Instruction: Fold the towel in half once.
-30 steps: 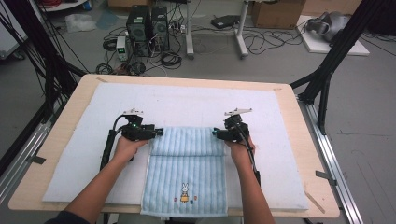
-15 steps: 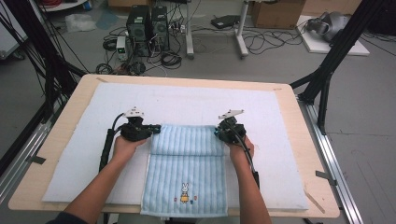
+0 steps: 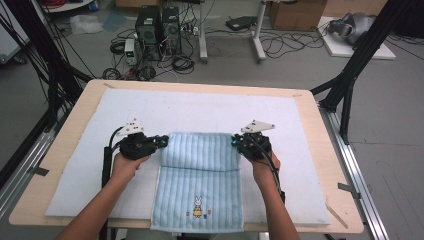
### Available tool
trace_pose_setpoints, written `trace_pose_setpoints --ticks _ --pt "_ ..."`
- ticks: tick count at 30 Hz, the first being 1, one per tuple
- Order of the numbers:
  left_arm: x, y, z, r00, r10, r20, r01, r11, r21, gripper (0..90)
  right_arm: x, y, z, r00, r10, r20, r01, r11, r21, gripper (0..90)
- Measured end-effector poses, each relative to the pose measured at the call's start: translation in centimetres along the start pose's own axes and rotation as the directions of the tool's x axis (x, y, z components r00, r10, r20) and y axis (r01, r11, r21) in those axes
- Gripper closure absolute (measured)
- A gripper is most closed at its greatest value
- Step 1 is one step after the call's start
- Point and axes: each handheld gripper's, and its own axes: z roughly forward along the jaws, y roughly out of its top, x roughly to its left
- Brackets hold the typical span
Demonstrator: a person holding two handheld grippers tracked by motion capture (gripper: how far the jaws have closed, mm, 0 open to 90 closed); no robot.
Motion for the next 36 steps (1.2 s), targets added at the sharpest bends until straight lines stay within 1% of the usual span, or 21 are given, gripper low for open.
trace_pose_setpoints --ticks 2,3,5,6,9,11,14,17,21,22,24,25,26,29,30,32,33,34,36 --pt "-0.3 -0.3 -0.4 0.9999 -0.003 0.01 0.003 1.0 -0.005 84.6 0.4 -0.6 -0.7 0.9998 0.0 -0.02 0.0 1.0 -0.009 80.6" --pt "-0.6 -0.7 -0.6 0.9996 -0.008 0.026 0.008 0.9999 -0.01 84.6 0.6 -0.9 -1.0 0.9996 0.0 -0.029 0.0 1.0 -0.016 80.6" --pt "-0.9 -1.1 -0.8 0.9995 0.004 0.031 -0.004 1.0 -0.005 84.7 1.1 -1.7 -1.7 0.9993 -0.001 -0.038 0.001 1.0 -0.021 80.6" --pt "-1.1 -1.4 -1.0 0.9992 0.005 0.041 -0.005 1.0 -0.006 84.9 1.2 -2.0 -1.8 0.9992 -0.002 -0.04 0.001 1.0 -0.019 80.6" --pt "-1.5 -2.0 -1.2 0.998 -0.02 0.061 0.02 0.9998 -0.003 85.5 1.4 -3.1 -2.2 0.9984 0.014 -0.054 -0.015 1.0 -0.019 80.6" --pt "-1.8 -2.4 -1.6 0.9974 -0.025 0.068 0.024 0.9997 0.005 85.5 1.6 -3.7 -2.3 0.9976 0.025 -0.064 -0.026 0.999 -0.019 80.6" --pt "-2.3 -2.8 -2.0 0.9967 -0.033 0.074 0.032 0.9994 0.014 85.6 2.1 -4.6 -2.9 0.9963 0.024 -0.082 -0.026 1.0 -0.018 80.6" --pt "-2.9 -3.2 -2.4 0.9959 -0.042 0.08 0.039 0.9986 0.036 85.6 2.5 -5.2 -3.6 0.9945 0.025 -0.101 -0.027 0.999 -0.024 80.6" --pt "-3.8 -3.8 -2.8 0.9957 -0.032 0.087 0.026 0.9976 0.064 85.6 3.2 -5.7 -4.3 0.9924 0.031 -0.119 -0.035 0.999 -0.025 80.4" --pt "-4.0 -4.0 -3.0 0.9959 -0.03 0.086 0.024 0.9972 0.071 85.6 3.4 -5.9 -4.5 0.9921 0.027 -0.123 -0.03 0.999 -0.025 80.3" --pt "-4.2 -4.3 -3.2 0.9954 -0.041 0.086 0.035 0.9965 0.076 85.4 3.9 -6.2 -4.7 0.9914 0.017 -0.13 -0.018 1.0 -0.008 80.3" --pt "-4.2 -4.5 -3.4 0.9944 -0.061 0.087 0.054 0.9954 0.079 84.1 4.1 -6.4 -4.8 0.9909 0.012 -0.134 -0.012 1.0 -0.003 80.3" --pt "-4.3 -4.7 -3.5 0.9939 -0.067 0.087 0.06 0.9946 0.085 81.7 4.3 -6.7 -5.0 0.9903 0.008 -0.139 -0.008 1.0 0.001 80.2" --pt "-4.4 -5.1 -3.8 0.9934 -0.076 0.086 0.068 0.9929 0.098 79.1 4.7 -7.2 -5.4 0.9865 0.015 -0.163 -0.013 1.0 0.012 79.9" --pt "-4.4 -5.1 -3.9 0.9932 -0.083 0.081 0.075 0.9919 0.103 77.3 4.8 -7.4 -5.5 0.9864 0.011 -0.164 -0.009 1.0 0.013 79.8" --pt "-4.2 -5.0 -4.1 0.9925 -0.099 0.071 0.092 0.9912 0.095 69.0 5.0 -7.7 -5.7 0.9848 0.004 -0.174 0.001 1.0 0.027 79.6" --pt "-4.0 -4.8 -4.3 0.9921 -0.115 0.05 0.111 0.9901 0.086 62.0 5.1 -7.8 -5.9 0.9833 0.004 -0.182 0.002 0.999 0.033 78.7" --pt "-3.8 -4.6 -4.5 0.9913 -0.125 0.041 0.121 0.9895 0.078 54.6 5.2 -8.0 -6.1 0.9813 0.005 -0.192 0.003 0.999 0.04 78.1" --pt "-3.2 -4.3 -5.0 0.9858 -0.166 0.026 0.164 0.9855 0.042 50.8 5.4 -8.4 -6.5 0.9801 -0.007 -0.199 0.015 0.999 0.041 74.6"
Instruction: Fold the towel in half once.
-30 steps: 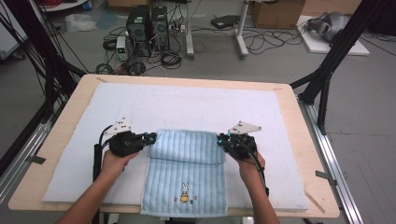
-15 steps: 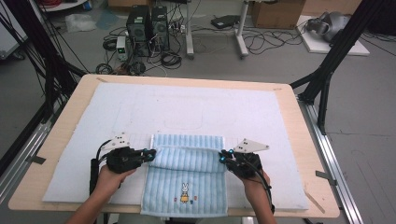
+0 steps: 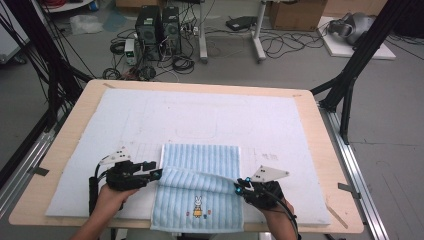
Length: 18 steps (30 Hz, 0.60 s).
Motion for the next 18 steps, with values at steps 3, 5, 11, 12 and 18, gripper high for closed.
trace_pose_setpoints --ticks 3,5,11,12,18 --pt "0.9 0.4 -0.4 0.9992 -0.029 -0.027 0.029 0.9992 -0.029 47.8 -0.1 -0.8 -0.9 0.9997 0.024 0.001 -0.024 0.999 -0.032 67.7" --pt "1.6 0.8 -0.4 0.9978 -0.052 -0.042 0.05 0.9979 -0.042 47.3 -0.7 -1.0 -1.5 0.9979 0.062 0.015 -0.061 0.995 -0.073 65.4" --pt "3.1 2.0 0.6 0.9943 -0.08 -0.071 0.076 0.9957 -0.052 48.5 -3.0 0.4 -1.2 0.9842 0.144 0.102 -0.129 0.981 -0.146 64.6" --pt "3.4 2.1 0.9 0.9937 -0.085 -0.074 0.081 0.9955 -0.049 48.5 -3.2 0.7 -0.9 0.9822 0.152 0.11 -0.134 0.979 -0.155 64.7" --pt "3.9 2.3 3.2 0.9907 -0.083 -0.108 0.085 0.9962 0.019 48.3 -4.6 2.2 3.3 0.9757 0.168 0.14 -0.161 0.985 -0.063 64.3"
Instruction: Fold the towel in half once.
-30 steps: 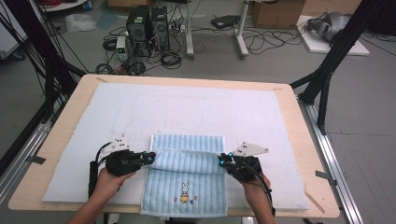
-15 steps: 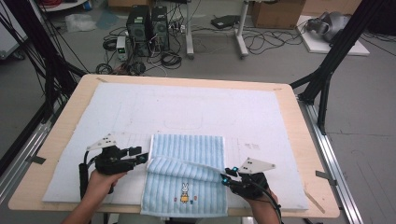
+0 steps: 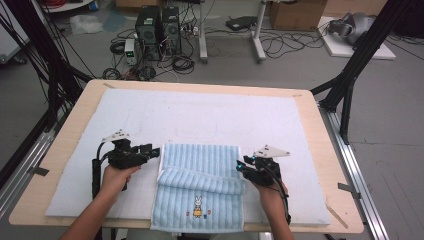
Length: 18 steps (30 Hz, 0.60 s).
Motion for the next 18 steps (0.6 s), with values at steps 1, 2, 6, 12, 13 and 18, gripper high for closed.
trace_pose_setpoints --ticks 1,2,6,12,13,18 --pt "-0.1 -0.1 0.4 1.0 0.004 -0.007 -0.004 0.9998 0.019 48.2 0.1 0.1 0.7 0.9999 -0.013 0.008 0.013 1.0 0.027 64.3" --pt "-0.2 -0.1 0.7 0.9997 0.019 -0.018 -0.018 0.9992 0.035 48.0 0.3 0.1 1.2 0.9993 -0.029 0.025 0.027 0.998 0.06 64.3" --pt "-0.5 -0.5 2.0 0.9984 0.044 -0.035 -0.041 0.9946 0.096 50.8 0.5 -0.1 2.2 0.9984 -0.031 0.048 0.026 0.996 0.09 68.1" --pt "-1.2 -0.6 2.8 0.984 0.168 -0.06 -0.159 0.9786 0.13 86.0 0.6 0.1 2.6 0.9986 -0.05 0.02 0.047 0.994 0.099 86.5" --pt "-1.2 -0.4 2.9 0.9837 0.168 -0.065 -0.159 0.9796 0.123 86.2 0.7 0.1 2.6 0.998 -0.057 0.029 0.054 0.994 0.097 86.5" --pt "-0.7 0.4 3.5 0.9894 0.107 -0.098 -0.097 0.9904 0.099 83.0 0.1 0.7 2.9 0.9963 -0.017 0.085 0.012 0.998 0.067 85.0"
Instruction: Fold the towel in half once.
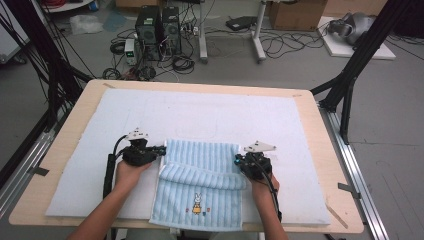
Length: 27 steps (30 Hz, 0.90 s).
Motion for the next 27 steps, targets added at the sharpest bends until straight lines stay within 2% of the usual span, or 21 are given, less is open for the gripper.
trace_pose_setpoints --ticks 2,4,6,8,9,10,12,13,15,16,17,18,19,20,23,25,27 --pt "0.0 0.0 0.0 0.999 -0.025 -0.038 0.024 0.9997 -0.01 69.1 0.0 0.0 0.3 0.9998 0.008 0.018 -0.008 1.0 0.017 77.9" --pt "0.0 0.1 -0.3 0.9987 -0.021 -0.047 0.021 0.9997 -0.016 59.7 -0.1 0.0 0.2 0.9991 0.033 0.029 -0.033 0.999 -0.001 66.5" --pt "0.0 0.1 -0.4 0.9991 -0.027 -0.033 0.027 0.9996 -0.001 52.6 -0.4 0.0 -0.2 0.9972 0.071 0.024 -0.07 0.997 -0.026 57.7" --pt "-0.1 0.0 -0.1 0.9993 -0.037 -0.01 0.037 0.9989 0.028 45.7 -0.6 0.0 0.0 0.9966 0.079 0.02 -0.079 0.997 -0.014 50.7" --pt "-0.3 -0.1 0.1 0.9995 -0.03 0.001 0.03 0.9981 0.055 43.5 -0.7 -0.1 0.3 0.9966 0.082 0.011 -0.082 0.997 0.004 48.5" --pt "-0.4 -0.2 0.3 0.9999 -0.014 0.001 0.014 0.9984 0.055 43.0 -0.6 -0.1 0.6 0.9968 0.08 0.004 -0.08 0.996 0.028 46.5" --pt "-0.8 -0.2 0.4 0.9996 0.022 -0.018 -0.021 0.9978 0.063 41.4 -0.3 -0.1 0.7 0.9986 0.052 0.01 -0.052 0.998 0.025 46.4" --pt "-1.1 -0.2 0.4 0.9991 0.034 -0.025 -0.033 0.9977 0.06 42.6 -0.1 0.0 0.8 0.9989 0.047 0.004 -0.047 0.999 0.027 47.4" --pt "-1.4 -0.3 0.4 0.9926 0.111 -0.049 -0.107 0.9914 0.074 57.5 0.1 0.0 0.8 0.9993 0.038 -0.001 -0.038 0.999 0.03 59.2" --pt "-1.3 -0.3 0.4 0.9928 0.11 -0.047 -0.106 0.9914 0.075 66.1 0.2 0.1 0.8 0.9987 0.051 -0.004 -0.05 0.998 0.036 68.2" --pt "-1.2 -0.3 0.5 0.9977 0.067 0.007 -0.068 0.995 0.073 81.1 0.2 0.1 0.8 0.998 0.057 -0.026 -0.056 0.998 0.039 78.7" --pt "-1.2 -0.3 0.6 0.9979 0.065 -0.001 -0.065 0.9952 0.074 85.0 0.3 0.2 0.9 0.9968 0.065 -0.048 -0.063 0.997 0.041 82.6" --pt "-1.3 -0.2 0.7 0.997 0.077 -0.007 -0.076 0.9945 0.071 85.5 0.5 0.3 0.9 0.9979 0.05 -0.042 -0.048 0.998 0.043 84.2" --pt "-1.3 -0.2 0.8 0.9975 0.07 -0.006 -0.07 0.9956 0.063 85.8 0.7 0.4 0.9 0.9988 0.033 -0.037 -0.032 0.999 0.044 84.7" --pt "-0.7 0.2 0.9 0.9999 0.015 0.001 -0.016 0.9995 0.027 86.0 0.4 0.6 1.1 0.9995 0.021 -0.024 -0.02 0.999 0.034 84.9" --pt "-0.1 0.7 1.0 0.9991 -0.033 0.027 0.032 0.9994 0.016 86.0 0.0 0.9 1.2 0.9995 0.028 -0.015 -0.027 0.999 0.027 84.9" --pt "0.4 1.2 1.0 0.9976 -0.055 0.042 0.056 0.9984 -0.013 86.0 -0.3 1.4 1.5 0.9998 0.018 -0.01 -0.018 1.0 0.025 84.9"
